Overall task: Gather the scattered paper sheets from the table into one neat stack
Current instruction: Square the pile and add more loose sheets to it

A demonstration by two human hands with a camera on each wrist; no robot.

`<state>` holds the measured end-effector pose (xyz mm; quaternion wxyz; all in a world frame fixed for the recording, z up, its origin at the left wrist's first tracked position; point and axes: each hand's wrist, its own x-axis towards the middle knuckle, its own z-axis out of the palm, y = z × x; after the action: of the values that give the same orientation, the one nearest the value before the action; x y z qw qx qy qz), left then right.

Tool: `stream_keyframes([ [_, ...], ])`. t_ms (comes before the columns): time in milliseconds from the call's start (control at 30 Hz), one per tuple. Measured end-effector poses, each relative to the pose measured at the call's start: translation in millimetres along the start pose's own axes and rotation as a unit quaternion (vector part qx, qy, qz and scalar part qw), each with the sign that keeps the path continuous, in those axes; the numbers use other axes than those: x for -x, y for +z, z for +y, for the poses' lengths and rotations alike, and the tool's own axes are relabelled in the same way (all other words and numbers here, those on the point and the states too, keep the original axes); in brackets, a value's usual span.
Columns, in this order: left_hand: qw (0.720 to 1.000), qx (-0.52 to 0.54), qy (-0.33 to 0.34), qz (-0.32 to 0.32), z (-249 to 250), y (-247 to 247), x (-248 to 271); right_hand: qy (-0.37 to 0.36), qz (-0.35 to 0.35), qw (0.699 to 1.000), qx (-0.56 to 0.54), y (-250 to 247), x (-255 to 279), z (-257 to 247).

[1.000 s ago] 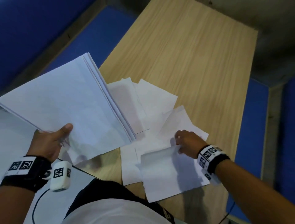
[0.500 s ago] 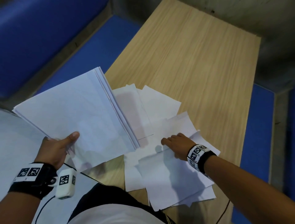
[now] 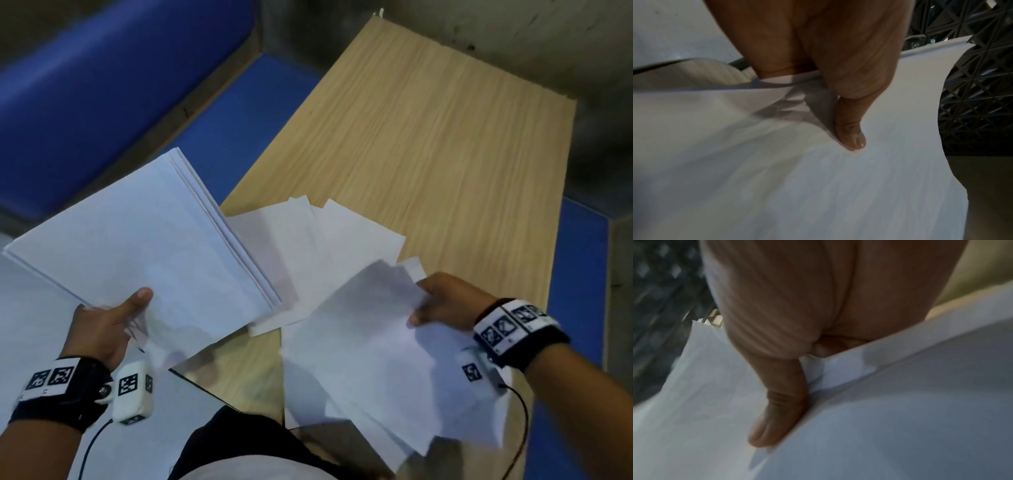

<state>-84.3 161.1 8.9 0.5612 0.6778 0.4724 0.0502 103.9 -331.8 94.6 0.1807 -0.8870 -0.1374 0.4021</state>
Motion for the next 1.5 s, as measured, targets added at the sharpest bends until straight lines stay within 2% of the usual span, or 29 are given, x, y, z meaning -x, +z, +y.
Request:
stream_keyframes([
  [67,1.0,0.012,-0.01,0.014,-5.9,-11.6,-7.6,-0.01,0.073,0.988,-0.132,-19.6,-8.6,-10.5],
  [167,0.999,0.007,-0.009,0.031,-2.8,-21.1,-8.0,-0.035,0.146,0.956,-0.25,-15.1,-49.7,-32.9],
  [233,0.998,-0.009,-0.006,0.055,-0.5,-25.2,-6.3,-0.022,0.167,0.955,-0.244,5.7,-88.3,-48.2],
  [367,0.997,-0.03,0.003,0.065,-20.6,-40.6,-19.0,0.07,0.165,0.968,-0.173,71.3,-154.9,-80.0],
  [500,0.997,-0.036,-0.016,0.069,-28.2,-42.9,-17.8,0.116,0.205,0.967,-0.1,110.0,-179.4,-96.5],
  [567,0.997,-0.039,-0.026,0.067,-31.7,-43.5,-18.3,0.117,0.223,0.962,-0.105,114.4,-179.0,-103.7],
  [667,0.997,-0.039,-0.031,0.057,-35.5,-42.8,-16.0,0.103,0.234,0.951,-0.173,113.2,-172.5,-106.7],
  [767,0.996,-0.015,-0.056,0.067,-39.2,-42.8,-19.5,0.078,0.207,0.948,-0.227,97.9,-159.7,-104.9],
  [900,0.996,0.008,-0.08,0.044,-51.3,-56.6,-35.1,0.078,0.229,0.923,-0.3,70.6,-121.0,-93.2],
  [967,0.996,0.048,-0.052,0.044,-52.3,-55.1,-37.2,0.089,0.239,0.911,-0.324,67.1,-95.1,-78.1],
  [1067,0.997,0.066,-0.038,0.025,-33.6,-42.2,-19.7,0.157,0.219,0.913,-0.305,90.3,-69.5,-47.4],
  [1233,0.999,0.027,-0.018,0.018,-29.8,-26.7,-18.4,0.273,0.2,0.923,-0.184,159.9,-70.7,-12.5],
  [1300,1.0,0.008,-0.02,-0.002,-37.9,-26.1,-27.9,0.279,0.215,0.921,-0.169,168.3,-68.5,-16.6],
  [1433,1.0,-0.009,-0.007,0.002,-27.5,-15.5,-21.9,0.232,0.242,0.896,-0.291,168.6,-58.1,-19.7],
  [1500,1.0,-0.009,0.002,0.0,-17.9,-6.4,-12.2,0.201,0.236,0.893,-0.325,166.3,-53.1,-13.5],
])
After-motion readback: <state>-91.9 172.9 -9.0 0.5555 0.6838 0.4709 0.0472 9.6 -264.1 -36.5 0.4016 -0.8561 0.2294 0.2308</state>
